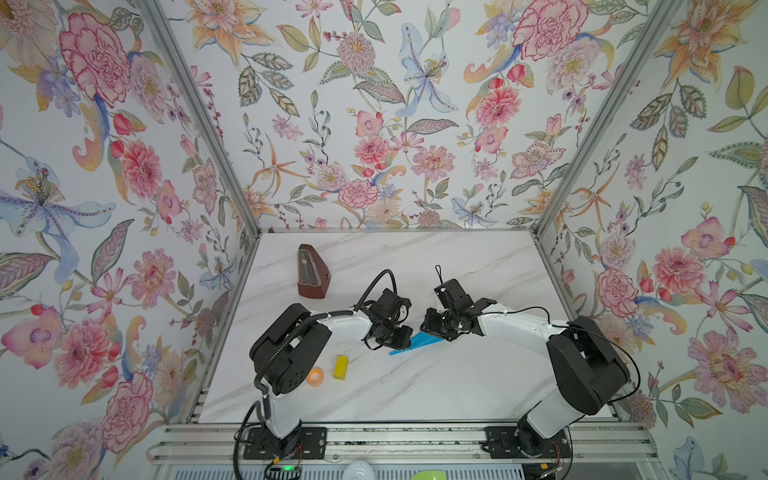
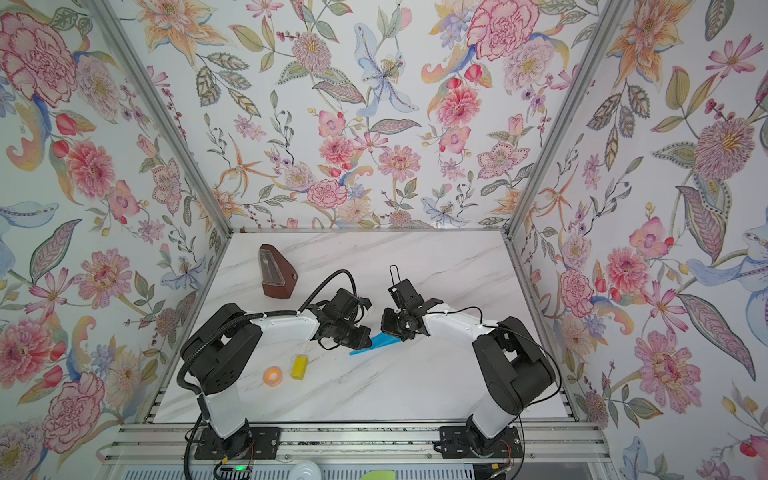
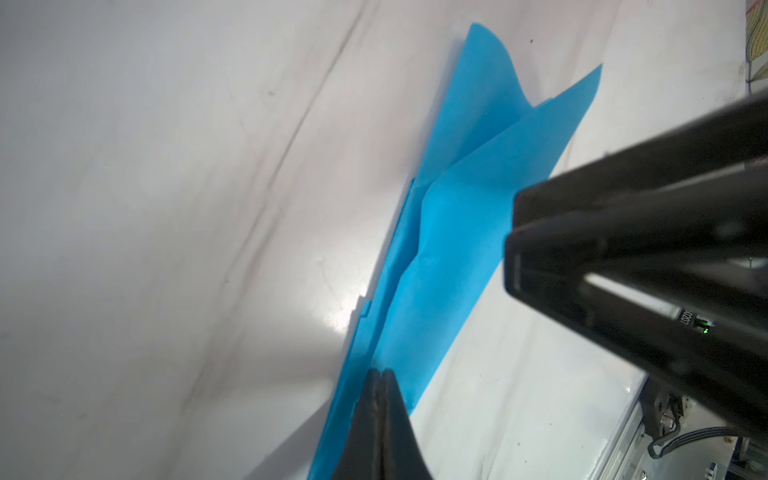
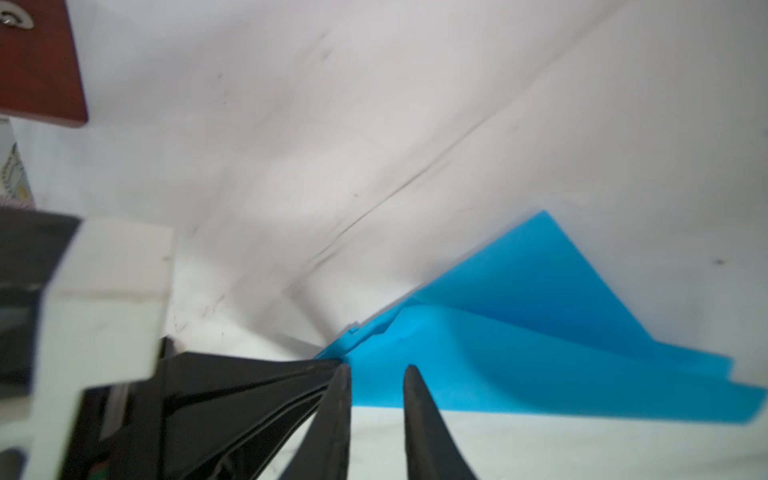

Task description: Fold a paper plane with a square sheet of paper (fold left side to right side)

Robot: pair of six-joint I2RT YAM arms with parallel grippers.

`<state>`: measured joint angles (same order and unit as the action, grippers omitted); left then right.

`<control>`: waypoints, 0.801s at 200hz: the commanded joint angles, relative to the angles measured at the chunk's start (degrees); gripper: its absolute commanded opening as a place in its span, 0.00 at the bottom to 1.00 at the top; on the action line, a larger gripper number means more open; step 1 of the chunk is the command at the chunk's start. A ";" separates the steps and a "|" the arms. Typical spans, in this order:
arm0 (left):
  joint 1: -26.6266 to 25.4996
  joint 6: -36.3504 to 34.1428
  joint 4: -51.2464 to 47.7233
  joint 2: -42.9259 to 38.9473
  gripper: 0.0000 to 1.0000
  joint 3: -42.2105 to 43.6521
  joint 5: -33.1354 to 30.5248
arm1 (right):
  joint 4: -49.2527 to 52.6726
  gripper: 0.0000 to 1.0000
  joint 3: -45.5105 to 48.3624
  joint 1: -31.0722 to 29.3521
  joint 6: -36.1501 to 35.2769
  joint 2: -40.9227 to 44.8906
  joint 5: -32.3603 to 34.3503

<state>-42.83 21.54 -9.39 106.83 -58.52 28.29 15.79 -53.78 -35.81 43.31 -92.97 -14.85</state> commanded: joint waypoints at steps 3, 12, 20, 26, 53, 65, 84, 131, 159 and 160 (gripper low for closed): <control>-0.23 -1.96 -6.35 3.42 0.00 1.13 -3.46 | 2.49 0.13 -1.06 -1.18 -4.59 -0.08 -7.03; -0.26 -1.94 -6.35 3.33 0.00 1.21 -3.51 | 2.40 0.10 -1.07 -1.52 -5.10 -0.66 -8.46; -0.19 -1.94 -6.35 3.24 0.00 1.22 -3.60 | 2.63 0.08 -1.38 -1.65 -5.49 -1.44 -9.33; -0.24 -1.89 -6.28 3.30 0.00 1.24 -3.69 | 2.87 0.06 -1.57 -1.82 -5.85 -2.06 -9.57; -0.24 -1.92 -6.57 3.26 0.00 1.29 -3.90 | 3.76 0.03 -2.59 -1.99 -7.10 -5.25 -9.78; -0.28 -1.94 -6.64 3.23 0.00 1.15 -3.90 | 4.56 0.02 -3.06 -1.98 -7.56 -6.45 -8.63; -0.24 -2.06 -6.96 3.21 0.00 0.95 -4.04 | 5.25 0.01 -3.17 -1.92 -8.19 -7.69 -7.14; -0.24 -1.79 -6.76 2.85 0.00 1.39 -4.03 | 8.47 0.00 -2.67 -1.39 -10.44 -11.28 -2.09; -0.09 -2.57 -7.81 2.25 0.00 0.96 -5.21 | 8.52 0.00 -1.44 -1.61 -10.53 -12.34 -2.70; -0.07 -2.61 -7.87 2.25 0.00 0.91 -5.33 | 8.54 0.00 -1.39 -1.62 -10.53 -12.33 -2.76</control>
<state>-42.83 20.75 -9.65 106.85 -58.67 28.21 21.12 -56.69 -37.47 34.26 -102.10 -21.28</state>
